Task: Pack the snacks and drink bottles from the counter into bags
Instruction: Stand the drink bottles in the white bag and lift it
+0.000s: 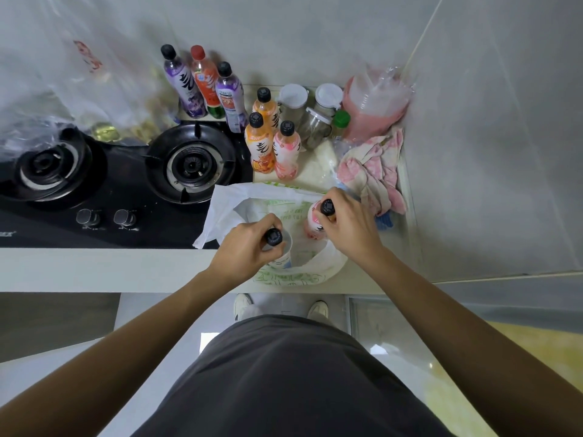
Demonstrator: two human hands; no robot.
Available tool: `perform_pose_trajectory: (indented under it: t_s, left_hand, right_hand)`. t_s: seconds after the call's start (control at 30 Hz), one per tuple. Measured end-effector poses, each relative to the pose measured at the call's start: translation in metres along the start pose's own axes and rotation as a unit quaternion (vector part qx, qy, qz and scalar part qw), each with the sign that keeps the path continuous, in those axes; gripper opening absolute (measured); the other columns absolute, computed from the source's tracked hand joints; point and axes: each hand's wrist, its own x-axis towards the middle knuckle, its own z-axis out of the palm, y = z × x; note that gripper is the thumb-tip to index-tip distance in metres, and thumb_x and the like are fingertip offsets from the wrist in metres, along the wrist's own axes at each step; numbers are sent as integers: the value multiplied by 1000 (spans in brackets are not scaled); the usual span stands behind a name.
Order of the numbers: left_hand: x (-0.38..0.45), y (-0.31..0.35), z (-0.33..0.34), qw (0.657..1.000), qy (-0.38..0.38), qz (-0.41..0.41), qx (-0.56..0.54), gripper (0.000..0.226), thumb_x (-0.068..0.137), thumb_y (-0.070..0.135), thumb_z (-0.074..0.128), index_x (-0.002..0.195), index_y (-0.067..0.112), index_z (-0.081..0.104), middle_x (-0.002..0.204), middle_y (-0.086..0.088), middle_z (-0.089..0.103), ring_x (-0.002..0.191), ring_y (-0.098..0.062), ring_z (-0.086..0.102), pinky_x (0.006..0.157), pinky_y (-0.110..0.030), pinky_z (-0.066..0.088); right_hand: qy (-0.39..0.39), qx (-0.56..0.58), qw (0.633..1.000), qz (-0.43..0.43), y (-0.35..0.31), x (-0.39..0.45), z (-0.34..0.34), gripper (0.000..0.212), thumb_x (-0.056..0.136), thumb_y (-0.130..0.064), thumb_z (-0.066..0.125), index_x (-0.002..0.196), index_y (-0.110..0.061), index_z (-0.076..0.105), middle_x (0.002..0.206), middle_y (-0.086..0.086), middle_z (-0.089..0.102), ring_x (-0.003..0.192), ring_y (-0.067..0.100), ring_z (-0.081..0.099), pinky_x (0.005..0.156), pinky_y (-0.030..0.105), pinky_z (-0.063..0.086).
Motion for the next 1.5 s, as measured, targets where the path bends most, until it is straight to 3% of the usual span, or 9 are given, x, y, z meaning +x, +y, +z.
perform_pose_trajectory:
  t_s: [0.23,0.43,0.63,0.83,1.0,1.1,1.37,1.5]
  left_hand:
    - [-7,2,4,999,-45,-1,13,30,88,28,71,111,24,51,74,11,56,62,-14,52,56,-34,44]
    - [-7,3,2,998,-42,34,21,23,93,35,68,107,20,60,85,5,67,70,-18,60,61,-40,51]
    - [-13,0,4,999,-45,30,-10,42,88,56,54,107,20,62,85,6,69,70,-14,63,63,-38,53]
    - [-15,-1,6,999,-36,23,-17,22,91,36,72,105,20,66,81,8,67,69,-12,60,63,-40,52]
    - [-25,1,8,998,-43,26,-35,29,88,47,62,104,23,67,84,16,66,71,-4,59,64,-30,51]
    - [-29,1,12,998,-48,39,-23,29,89,47,60,106,24,67,88,13,68,71,-6,58,63,-32,51]
    - [-27,7,10,998,-42,44,15,27,90,51,56,103,29,63,81,16,63,65,-8,51,56,-26,46]
    - [-28,9,10,996,-42,49,68,30,92,55,56,108,30,61,85,15,65,64,-9,52,57,-23,43]
  right_hand:
    - [-30,-4,999,-21,-8,-12,-5,26,96,-37,62,97,-15,49,89,2,62,72,29,63,57,40,48]
    - [-90,24,995,-44,-22,-50,-7,21,96,-36,65,94,-20,52,86,-8,57,64,15,53,56,32,37]
    - [-74,39,996,-41,-24,-66,-9,19,93,-38,64,93,-20,57,84,-8,61,63,16,56,55,33,46]
    - [-68,36,997,-7,-11,-66,-12,20,92,-32,71,96,-20,56,86,-8,61,67,17,57,59,37,50]
    - [-76,45,996,-16,-8,-66,-10,19,93,-33,70,96,-20,56,86,-9,60,67,15,57,59,37,50]
    - [-78,51,995,-34,-11,-70,-10,19,93,-34,69,95,-20,57,87,-9,61,66,15,57,57,35,50]
    - [-110,53,992,-39,-19,-71,-6,22,94,-43,62,97,-22,55,91,-11,61,67,14,57,58,37,51]
    - [-156,20,987,-18,-20,-66,-12,34,92,-62,55,101,-30,50,95,-12,62,74,14,61,65,38,54]
